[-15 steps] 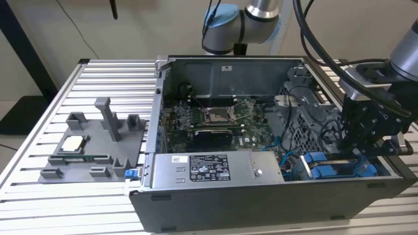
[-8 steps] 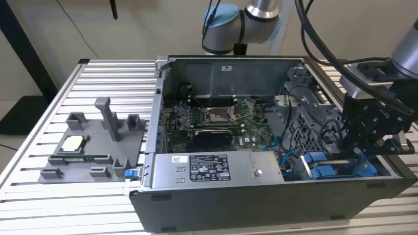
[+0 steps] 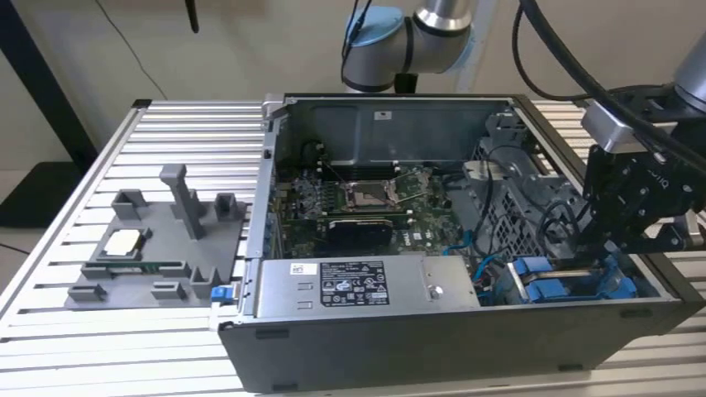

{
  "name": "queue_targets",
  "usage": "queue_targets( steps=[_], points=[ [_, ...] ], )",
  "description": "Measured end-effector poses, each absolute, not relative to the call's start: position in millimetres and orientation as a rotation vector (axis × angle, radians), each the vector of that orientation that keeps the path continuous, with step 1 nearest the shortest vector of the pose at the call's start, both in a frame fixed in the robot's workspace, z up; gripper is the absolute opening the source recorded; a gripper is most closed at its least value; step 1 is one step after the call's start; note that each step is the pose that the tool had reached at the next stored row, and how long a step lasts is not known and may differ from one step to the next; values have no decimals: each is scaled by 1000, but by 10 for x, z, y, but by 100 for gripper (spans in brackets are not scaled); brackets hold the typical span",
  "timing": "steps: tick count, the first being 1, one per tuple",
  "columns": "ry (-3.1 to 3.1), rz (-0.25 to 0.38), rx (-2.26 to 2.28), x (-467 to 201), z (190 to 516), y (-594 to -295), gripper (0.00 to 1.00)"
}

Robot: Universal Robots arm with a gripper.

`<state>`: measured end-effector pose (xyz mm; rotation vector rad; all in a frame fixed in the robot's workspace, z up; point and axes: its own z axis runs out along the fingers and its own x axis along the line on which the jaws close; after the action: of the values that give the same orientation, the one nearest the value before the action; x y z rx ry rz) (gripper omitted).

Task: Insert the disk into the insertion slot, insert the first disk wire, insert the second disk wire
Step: 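Insert the first disk wire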

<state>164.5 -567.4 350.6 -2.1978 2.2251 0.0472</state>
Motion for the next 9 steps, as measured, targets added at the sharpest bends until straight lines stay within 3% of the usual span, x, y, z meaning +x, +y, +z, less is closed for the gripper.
queue_targets(
  steps=[9],
  points=[
    [2225,47,-2198,1644,3640,-5675,27]
  ],
)
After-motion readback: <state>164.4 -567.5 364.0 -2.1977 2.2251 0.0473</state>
